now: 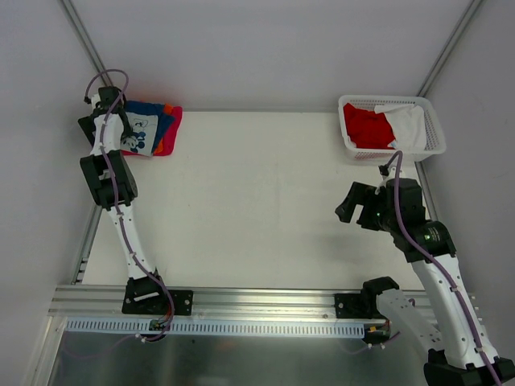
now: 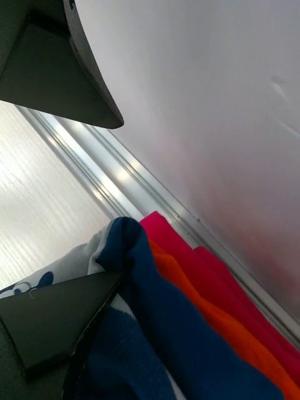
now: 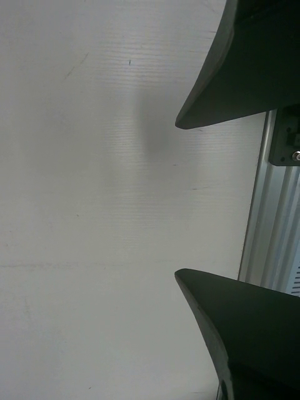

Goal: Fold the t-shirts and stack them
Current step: Put the neatly folded tshirt into the corner of the board with the left arm

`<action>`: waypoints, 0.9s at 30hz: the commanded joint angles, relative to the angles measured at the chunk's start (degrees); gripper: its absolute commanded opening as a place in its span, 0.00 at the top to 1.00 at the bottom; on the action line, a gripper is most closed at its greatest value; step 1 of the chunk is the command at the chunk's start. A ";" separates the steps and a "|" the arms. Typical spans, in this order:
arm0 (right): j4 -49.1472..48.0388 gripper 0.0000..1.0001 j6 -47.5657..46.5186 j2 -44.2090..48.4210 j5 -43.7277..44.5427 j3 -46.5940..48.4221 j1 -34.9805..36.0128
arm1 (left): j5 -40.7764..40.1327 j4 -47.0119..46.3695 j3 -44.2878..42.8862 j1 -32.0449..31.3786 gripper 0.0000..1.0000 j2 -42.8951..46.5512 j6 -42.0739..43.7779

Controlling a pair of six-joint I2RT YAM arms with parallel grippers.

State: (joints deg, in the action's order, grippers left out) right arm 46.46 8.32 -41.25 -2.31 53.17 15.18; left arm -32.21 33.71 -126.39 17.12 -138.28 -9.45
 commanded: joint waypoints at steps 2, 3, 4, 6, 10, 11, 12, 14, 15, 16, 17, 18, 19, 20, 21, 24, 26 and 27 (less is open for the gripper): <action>1.44 0.01 -0.41 0.12 0.64 2.38 -0.24 | -1.29 1.09 -0.88 1.77 0.01 1.24 -1.17; 1.18 0.01 -0.32 -0.14 0.29 2.29 -0.33 | 0.37 1.09 -0.96 1.77 0.01 1.95 -1.70; 1.01 0.00 -0.23 -0.32 0.20 2.20 -0.24 | 1.43 1.09 -1.05 1.60 0.01 2.92 -2.23; 0.13 0.00 0.47 -0.49 -0.76 1.59 -0.24 | 2.58 1.00 -1.40 1.16 0.01 5.64 -3.03; -0.40 0.00 1.70 -1.54 -1.21 0.80 0.11 | 6.17 1.00 -3.78 -1.03 0.01 9.94 -3.90; -0.32 0.00 1.79 -1.63 -0.95 0.80 0.11 | 6.45 1.00 -3.87 -1.39 0.01 10.57 -4.08; -0.14 0.01 1.79 -1.81 -0.60 0.97 0.20 | 6.89 1.00 -4.30 -2.00 0.01 11.09 -4.17; 1.00 0.00 1.97 -2.07 0.28 2.28 0.46 | 8.03 1.00 -4.74 -4.02 0.01 12.85 -4.26; 1.53 0.01 2.14 -2.34 0.55 3.07 0.73 | 8.38 0.92 -5.35 -5.60 0.01 13.64 -4.26; 2.05 0.00 2.14 -2.51 0.81 3.87 0.90 | 9.08 0.91 -6.06 -6.57 0.01 14.69 -4.26; 3.28 0.00 2.49 -2.86 1.59 5.44 1.25 | 9.35 1.00 -6.76 -7.45 0.01 15.23 -4.17; 3.81 0.01 2.93 -2.87 1.95 6.24 1.78 | 10.14 0.92 -8.07 -8.41 0.01 15.75 -4.17; 4.43 0.00 3.19 -2.87 1.95 6.94 2.22 | 10.58 0.91 -8.78 -9.38 0.01 16.28 -3.91; 5.82 0.01 3.37 -2.87 4.48 7.56 2.57 | 10.32 0.91 -9.40 -10.96 0.01 16.37 -3.73; 6.71 0.01 3.89 -2.87 5.20 9.13 3.27 | 10.15 0.91 -10.01 -11.67 0.01 16.29 -3.64; 9.87 0.00 4.69 -1.55 7.40 11.51 4.33 | 11.81 1.00 -10.11 -12.55 0.01 14.18 -3.12; 12.07 0.00 5.57 0.11 8.63 12.39 4.51 | 12.08 0.92 -8.36 -12.29 0.01 12.34 -2.59; 12.69 0.00 5.66 0.82 8.98 12.92 4.68 | 12.51 0.91 -7.74 -12.12 0.01 11.63 -3.11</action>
State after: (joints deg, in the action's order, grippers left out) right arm 53.60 12.03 -42.87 3.16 62.98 19.18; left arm -20.97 33.34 -135.61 2.90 -124.60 -12.67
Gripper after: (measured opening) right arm 0.993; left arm 0.990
